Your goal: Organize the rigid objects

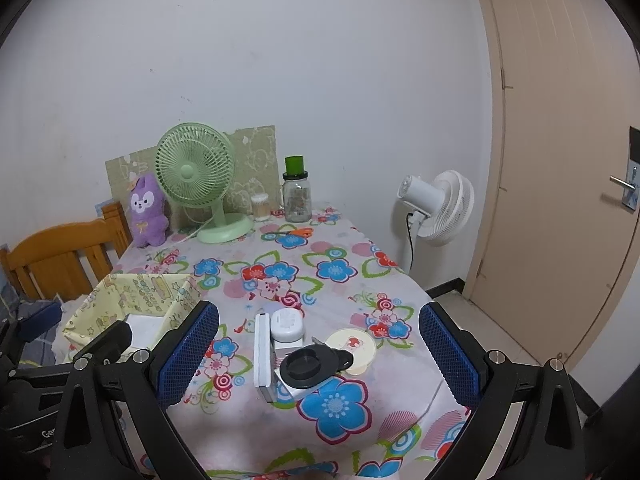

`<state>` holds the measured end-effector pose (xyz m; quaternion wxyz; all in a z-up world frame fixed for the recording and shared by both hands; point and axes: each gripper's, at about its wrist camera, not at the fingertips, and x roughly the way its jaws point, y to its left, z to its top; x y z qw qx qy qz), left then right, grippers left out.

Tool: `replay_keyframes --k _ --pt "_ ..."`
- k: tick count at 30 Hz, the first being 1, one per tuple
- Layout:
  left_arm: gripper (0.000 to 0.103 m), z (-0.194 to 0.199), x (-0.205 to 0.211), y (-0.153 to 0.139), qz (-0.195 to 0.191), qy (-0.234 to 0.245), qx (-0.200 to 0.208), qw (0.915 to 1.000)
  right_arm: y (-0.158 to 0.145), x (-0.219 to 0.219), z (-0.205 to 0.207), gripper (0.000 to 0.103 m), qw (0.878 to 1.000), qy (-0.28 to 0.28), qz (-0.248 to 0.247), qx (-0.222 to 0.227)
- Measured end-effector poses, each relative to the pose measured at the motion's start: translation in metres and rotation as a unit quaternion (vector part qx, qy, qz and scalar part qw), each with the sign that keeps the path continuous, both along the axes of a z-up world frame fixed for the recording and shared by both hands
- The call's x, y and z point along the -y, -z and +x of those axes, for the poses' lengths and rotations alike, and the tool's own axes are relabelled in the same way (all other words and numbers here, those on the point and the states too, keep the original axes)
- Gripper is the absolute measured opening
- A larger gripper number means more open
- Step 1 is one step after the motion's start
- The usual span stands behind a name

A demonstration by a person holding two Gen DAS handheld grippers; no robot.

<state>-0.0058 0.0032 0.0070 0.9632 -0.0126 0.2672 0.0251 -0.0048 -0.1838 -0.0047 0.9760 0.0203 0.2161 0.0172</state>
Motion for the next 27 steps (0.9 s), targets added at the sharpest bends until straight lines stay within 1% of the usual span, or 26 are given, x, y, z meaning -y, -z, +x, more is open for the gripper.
replay_keyframes --k 3,11,17,27 --pt "0.102 -0.0006 -0.0021 -0.0007 -0.008 -0.002 0.004 1.0 0.0015 -0.0008 0.0002 0.101 1.0 0.0 -0.007 -0.001" --pt "0.102 0.0 -0.0014 0.0004 0.0 -0.005 0.005 1.0 0.0011 -0.002 0.0011 0.101 1.0 -0.005 -0.009 -0.002" --pt "0.102 0.0032 -0.0006 0.0037 0.012 -0.008 0.004 0.9999 0.0015 -0.006 0.002 0.101 1.0 -0.008 -0.01 -0.004" --pt "0.102 0.0029 -0.0028 0.0068 0.01 -0.005 0.004 0.9999 0.0024 -0.0071 0.0042 0.101 1.0 -0.007 -0.014 -0.006"
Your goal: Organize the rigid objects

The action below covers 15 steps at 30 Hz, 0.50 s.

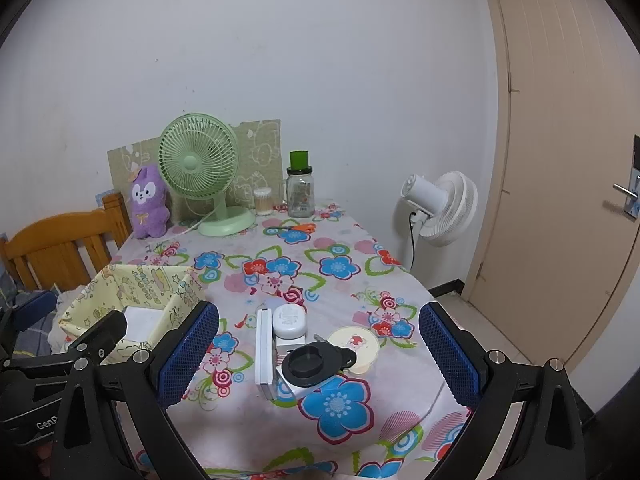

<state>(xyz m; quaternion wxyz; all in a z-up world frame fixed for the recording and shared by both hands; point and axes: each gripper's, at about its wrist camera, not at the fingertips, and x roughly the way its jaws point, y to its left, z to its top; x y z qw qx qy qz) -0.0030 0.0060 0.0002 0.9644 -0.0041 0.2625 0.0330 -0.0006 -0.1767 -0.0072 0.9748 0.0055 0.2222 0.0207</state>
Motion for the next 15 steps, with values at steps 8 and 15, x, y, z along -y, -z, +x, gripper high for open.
replay_keyframes --k 8,15 --pt "0.102 -0.0004 -0.0019 -0.0007 -0.002 -0.001 0.004 1.0 0.0009 -0.0011 0.0002 0.101 1.0 -0.004 -0.001 0.001" --pt "0.102 -0.0006 -0.0015 -0.002 0.003 -0.002 0.01 0.9999 -0.0001 -0.0043 0.0006 0.101 1.0 -0.006 -0.002 0.005"
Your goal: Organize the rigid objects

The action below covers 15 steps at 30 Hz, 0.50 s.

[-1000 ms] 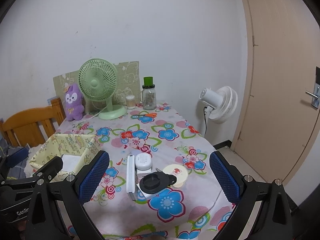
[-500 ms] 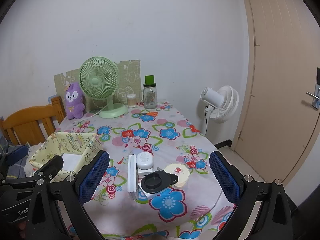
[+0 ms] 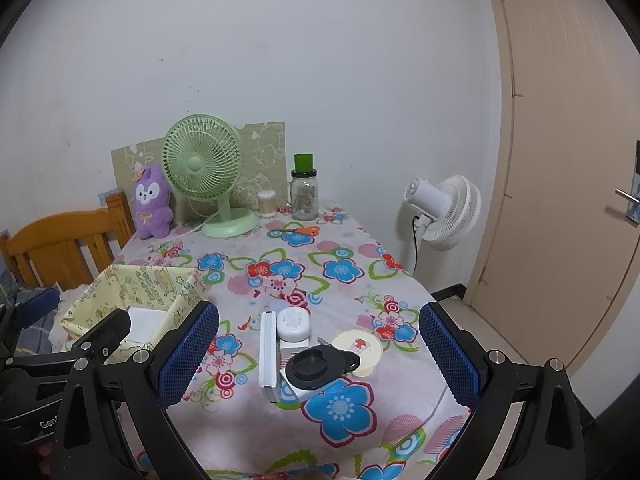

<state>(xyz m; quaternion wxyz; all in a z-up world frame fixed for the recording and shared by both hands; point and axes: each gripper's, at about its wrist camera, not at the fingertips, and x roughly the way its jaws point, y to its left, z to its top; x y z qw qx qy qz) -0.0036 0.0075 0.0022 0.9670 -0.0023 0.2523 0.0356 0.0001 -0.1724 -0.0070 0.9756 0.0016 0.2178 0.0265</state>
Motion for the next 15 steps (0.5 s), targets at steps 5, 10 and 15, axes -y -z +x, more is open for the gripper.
replay_keyframes --k 5,10,15 --pt "0.102 0.0008 0.0002 -0.0006 0.002 -0.001 0.002 1.0 0.0001 -0.0001 0.0 0.101 1.0 0.0 -0.001 0.0" --pt "0.102 0.0012 0.0018 -0.0004 0.005 -0.002 0.003 1.0 -0.0002 0.0006 0.0001 0.101 1.0 -0.002 0.005 0.001" --pt "0.102 0.001 0.0016 -0.0002 0.006 -0.002 0.003 1.0 -0.0005 0.0009 0.0 0.102 1.0 -0.002 0.003 0.001"
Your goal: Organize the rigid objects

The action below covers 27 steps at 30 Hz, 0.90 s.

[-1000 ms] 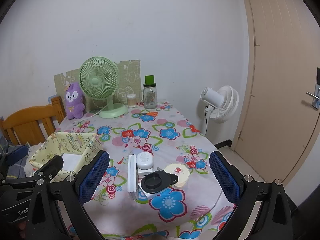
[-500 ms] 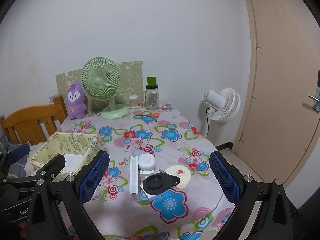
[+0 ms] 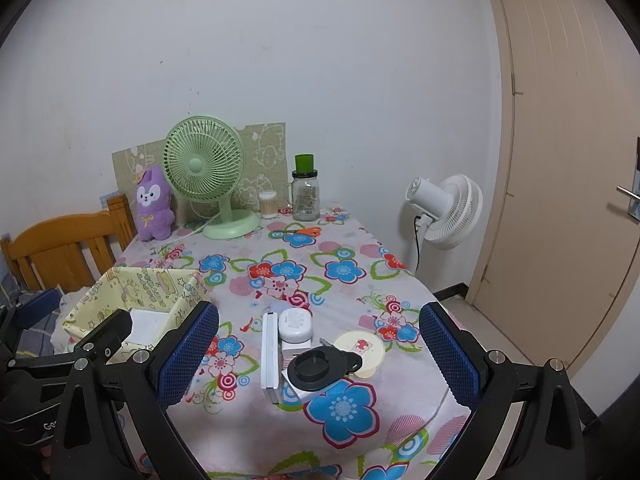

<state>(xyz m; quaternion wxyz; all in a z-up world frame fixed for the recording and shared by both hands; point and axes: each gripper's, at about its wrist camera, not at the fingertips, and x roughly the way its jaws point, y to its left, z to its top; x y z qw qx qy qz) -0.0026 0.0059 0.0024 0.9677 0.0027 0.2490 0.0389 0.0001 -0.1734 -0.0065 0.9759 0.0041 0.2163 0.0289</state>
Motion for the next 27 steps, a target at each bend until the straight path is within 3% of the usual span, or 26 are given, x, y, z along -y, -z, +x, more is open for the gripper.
replay_keyframes --k 27 --pt "0.102 0.007 0.0032 0.0081 -0.002 0.004 -0.011 0.9999 0.004 0.0017 0.0061 0.101 1.0 0.0 0.002 -0.003"
